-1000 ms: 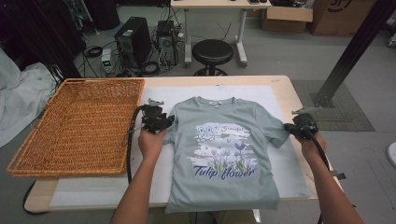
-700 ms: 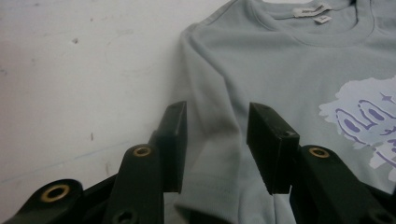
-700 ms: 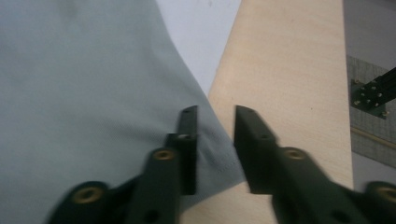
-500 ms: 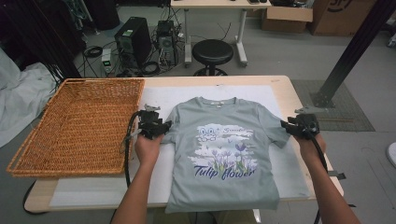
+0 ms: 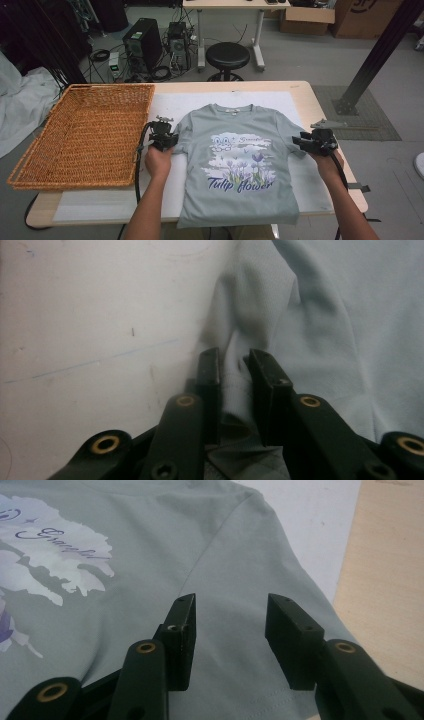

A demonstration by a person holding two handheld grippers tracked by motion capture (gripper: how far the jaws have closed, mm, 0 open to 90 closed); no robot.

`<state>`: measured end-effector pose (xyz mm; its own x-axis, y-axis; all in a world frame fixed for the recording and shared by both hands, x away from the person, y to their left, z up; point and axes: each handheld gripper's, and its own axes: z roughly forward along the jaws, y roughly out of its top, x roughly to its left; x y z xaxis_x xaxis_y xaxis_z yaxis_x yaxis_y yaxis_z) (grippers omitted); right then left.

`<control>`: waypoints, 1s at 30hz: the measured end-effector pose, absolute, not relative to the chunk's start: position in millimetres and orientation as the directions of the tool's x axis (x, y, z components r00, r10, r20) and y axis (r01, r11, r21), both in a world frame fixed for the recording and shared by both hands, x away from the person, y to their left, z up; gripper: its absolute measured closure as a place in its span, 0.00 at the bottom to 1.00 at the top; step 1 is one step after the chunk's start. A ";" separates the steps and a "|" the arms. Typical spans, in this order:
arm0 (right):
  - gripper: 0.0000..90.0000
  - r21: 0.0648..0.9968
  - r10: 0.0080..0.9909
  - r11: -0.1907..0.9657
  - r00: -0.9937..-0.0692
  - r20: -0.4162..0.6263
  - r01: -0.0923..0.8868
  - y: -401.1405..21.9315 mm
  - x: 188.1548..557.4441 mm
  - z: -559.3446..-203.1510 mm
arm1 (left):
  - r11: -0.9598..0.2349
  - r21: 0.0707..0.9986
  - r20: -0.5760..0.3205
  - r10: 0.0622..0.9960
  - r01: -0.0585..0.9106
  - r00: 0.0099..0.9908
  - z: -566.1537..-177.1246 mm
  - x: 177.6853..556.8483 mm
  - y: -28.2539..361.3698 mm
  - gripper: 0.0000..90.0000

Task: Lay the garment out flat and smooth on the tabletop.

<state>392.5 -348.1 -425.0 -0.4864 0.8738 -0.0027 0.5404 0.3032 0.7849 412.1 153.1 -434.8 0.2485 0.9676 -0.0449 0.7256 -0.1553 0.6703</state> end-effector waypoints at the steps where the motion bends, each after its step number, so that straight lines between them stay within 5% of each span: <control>1: 0.62 0.785 0.874 0.301 -0.487 0.000 0.541 -348.5 392.1 -425.8 | -0.155 0.670 -0.031 0.971 0.726 0.235 -434.3 412.4 152.9 0.93; 9: 0.62 0.790 0.869 0.290 -0.495 0.019 0.540 -348.6 390.3 -428.2 | -0.070 0.694 0.080 0.997 0.717 0.021 -422.9 413.3 162.4 0.93; 12: 0.62 0.793 0.866 0.293 -0.500 0.017 0.534 -346.9 390.2 -426.8 | -0.075 0.711 0.126 0.992 0.699 -0.021 -421.3 410.9 157.5 0.81; 17: 0.61 0.805 0.862 0.289 -0.507 0.017 0.518 -346.7 388.5 -422.2 | -0.084 0.727 0.072 0.996 0.681 0.046 -418.0 401.3 153.8 0.66; 25: 0.61 0.809 0.854 0.296 -0.521 0.015 0.508 -342.4 385.7 -420.5 | 0.065 0.716 -0.231 0.962 0.695 0.147 -416.1 375.5 152.3 0.63; 30: 0.61 0.811 0.847 0.304 -0.532 0.011 0.500 -339.0 382.5 -419.0 | 0.037 0.781 -0.099 0.993 0.623 0.065 -406.6 362.3 148.4 0.62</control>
<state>382.5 -339.0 -419.0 -0.5316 0.8469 0.0107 0.5001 0.3037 0.8110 362.3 148.4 -406.6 0.0651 0.9929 -0.0995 0.6229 0.0375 0.7814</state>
